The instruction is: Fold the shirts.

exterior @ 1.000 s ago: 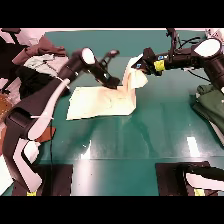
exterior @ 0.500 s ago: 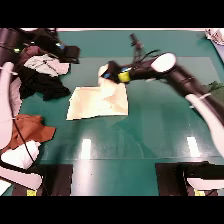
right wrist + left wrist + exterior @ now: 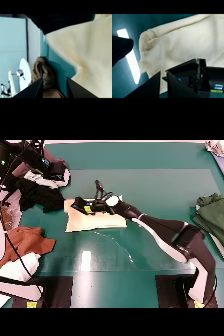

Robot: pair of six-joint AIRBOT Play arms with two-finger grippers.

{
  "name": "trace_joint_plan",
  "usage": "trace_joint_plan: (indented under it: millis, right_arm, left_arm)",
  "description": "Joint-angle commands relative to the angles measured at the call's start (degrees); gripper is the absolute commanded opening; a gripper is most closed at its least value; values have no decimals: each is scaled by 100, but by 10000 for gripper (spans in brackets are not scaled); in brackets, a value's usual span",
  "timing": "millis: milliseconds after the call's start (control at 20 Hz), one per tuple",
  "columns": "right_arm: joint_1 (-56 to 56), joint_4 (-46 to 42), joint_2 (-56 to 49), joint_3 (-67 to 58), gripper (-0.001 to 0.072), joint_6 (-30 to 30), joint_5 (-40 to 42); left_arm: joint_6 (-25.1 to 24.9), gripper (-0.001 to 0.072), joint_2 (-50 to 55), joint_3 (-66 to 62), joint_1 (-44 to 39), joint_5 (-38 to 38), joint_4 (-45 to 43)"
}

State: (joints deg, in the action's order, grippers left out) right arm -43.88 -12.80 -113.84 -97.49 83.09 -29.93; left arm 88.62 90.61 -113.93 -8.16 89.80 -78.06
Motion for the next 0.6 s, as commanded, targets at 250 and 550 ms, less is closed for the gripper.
trace_joint_plan:
  millis: [250, 550]
  right_arm:
    - [1714, -4262, 59, -1574, 337, 1486, -3888]
    - [3383, -4745, 1320, 17, 711, 1056, -4741]
  left_arm:
    - [-13, 133, -9, 33, 11, 160, 85]
    - [11, 132, -7, 31, 11, 74, 225]
